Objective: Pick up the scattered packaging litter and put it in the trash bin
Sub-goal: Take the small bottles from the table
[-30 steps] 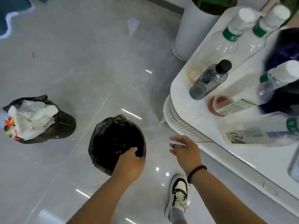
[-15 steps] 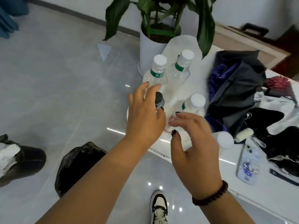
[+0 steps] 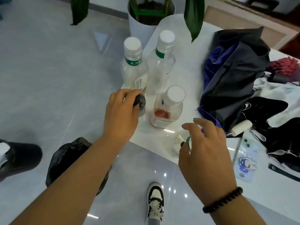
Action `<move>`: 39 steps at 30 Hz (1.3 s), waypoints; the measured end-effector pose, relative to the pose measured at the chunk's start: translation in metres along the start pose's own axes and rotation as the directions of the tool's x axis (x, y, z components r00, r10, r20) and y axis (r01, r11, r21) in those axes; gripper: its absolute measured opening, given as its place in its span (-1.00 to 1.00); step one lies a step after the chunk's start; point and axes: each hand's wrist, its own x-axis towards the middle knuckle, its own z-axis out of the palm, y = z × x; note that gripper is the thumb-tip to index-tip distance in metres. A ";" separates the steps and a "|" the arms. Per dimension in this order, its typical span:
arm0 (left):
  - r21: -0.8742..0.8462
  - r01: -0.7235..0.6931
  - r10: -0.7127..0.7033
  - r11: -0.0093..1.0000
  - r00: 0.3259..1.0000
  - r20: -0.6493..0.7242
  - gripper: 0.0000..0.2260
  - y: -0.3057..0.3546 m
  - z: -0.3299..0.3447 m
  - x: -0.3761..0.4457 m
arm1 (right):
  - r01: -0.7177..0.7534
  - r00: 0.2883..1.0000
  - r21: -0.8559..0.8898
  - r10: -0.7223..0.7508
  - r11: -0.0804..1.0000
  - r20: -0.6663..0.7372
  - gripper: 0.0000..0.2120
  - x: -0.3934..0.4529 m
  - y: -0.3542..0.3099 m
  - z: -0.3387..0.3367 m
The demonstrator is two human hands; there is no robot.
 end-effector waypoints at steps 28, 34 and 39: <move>-0.045 0.405 -0.384 0.913 0.893 0.234 -0.70 -0.350 -0.046 -0.196 | -0.248 0.788 0.281 0.025 0.927 0.615 -0.85 -0.090 -0.245 0.275; -0.077 0.504 -0.461 0.860 0.833 0.306 -0.70 -0.391 0.018 -0.220 | -0.301 0.651 0.183 0.062 0.936 0.756 -0.71 -0.085 -0.223 0.374; -0.089 0.570 -0.498 0.817 0.775 0.389 -0.64 -0.399 0.038 -0.229 | -0.279 0.580 0.126 0.062 0.952 0.813 -0.67 -0.068 -0.204 0.400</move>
